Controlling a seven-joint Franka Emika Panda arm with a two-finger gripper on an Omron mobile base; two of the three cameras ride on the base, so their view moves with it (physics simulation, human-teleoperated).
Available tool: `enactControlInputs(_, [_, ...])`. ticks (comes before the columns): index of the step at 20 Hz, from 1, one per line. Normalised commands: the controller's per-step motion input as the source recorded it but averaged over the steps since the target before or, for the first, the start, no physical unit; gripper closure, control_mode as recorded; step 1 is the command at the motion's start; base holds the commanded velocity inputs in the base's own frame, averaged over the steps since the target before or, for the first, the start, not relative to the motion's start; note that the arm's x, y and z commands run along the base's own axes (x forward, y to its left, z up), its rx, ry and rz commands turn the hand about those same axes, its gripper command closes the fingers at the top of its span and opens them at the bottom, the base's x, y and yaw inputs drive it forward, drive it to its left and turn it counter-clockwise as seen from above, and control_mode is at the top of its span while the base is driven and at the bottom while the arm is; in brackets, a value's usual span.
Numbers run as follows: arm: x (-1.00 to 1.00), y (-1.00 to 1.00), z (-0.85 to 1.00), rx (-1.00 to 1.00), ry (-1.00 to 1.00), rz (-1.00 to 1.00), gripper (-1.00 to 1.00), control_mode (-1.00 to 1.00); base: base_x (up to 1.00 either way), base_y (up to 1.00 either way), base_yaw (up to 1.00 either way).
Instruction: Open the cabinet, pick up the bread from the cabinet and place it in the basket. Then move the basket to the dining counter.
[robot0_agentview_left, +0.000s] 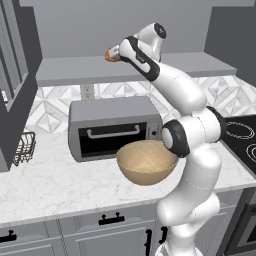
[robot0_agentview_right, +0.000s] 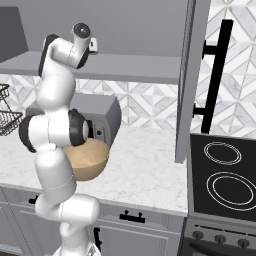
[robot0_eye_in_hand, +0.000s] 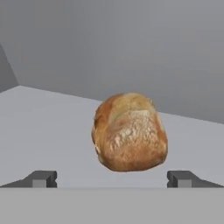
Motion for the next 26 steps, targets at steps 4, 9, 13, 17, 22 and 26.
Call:
enactControlInputs(4, [0.41,0.00,0.00,0.00,0.03,0.00,-1.00,-1.00,0.00,0.00,0.00])
enactControlInputs(9, [0.35,0.00,0.00,0.00,0.05,0.00,-1.00,-1.00,0.00,0.00,0.00])
enactControlInputs(13, [0.25,0.00,0.00,0.00,0.05,0.00,-1.00,-1.00,0.00,0.00,0.00])
enactControlInputs(17, [0.14,0.13,-0.09,0.00,0.07,0.00,-1.00,-1.00,0.00,0.00,0.00])
enactControlInputs(22, [0.05,0.30,-0.23,0.00,0.02,0.00,-1.00,-1.00,0.00,0.00,0.00])
enactControlInputs(26, [0.14,0.25,-0.29,0.00,0.00,0.00,1.00,-1.00,0.00,0.00,0.00])
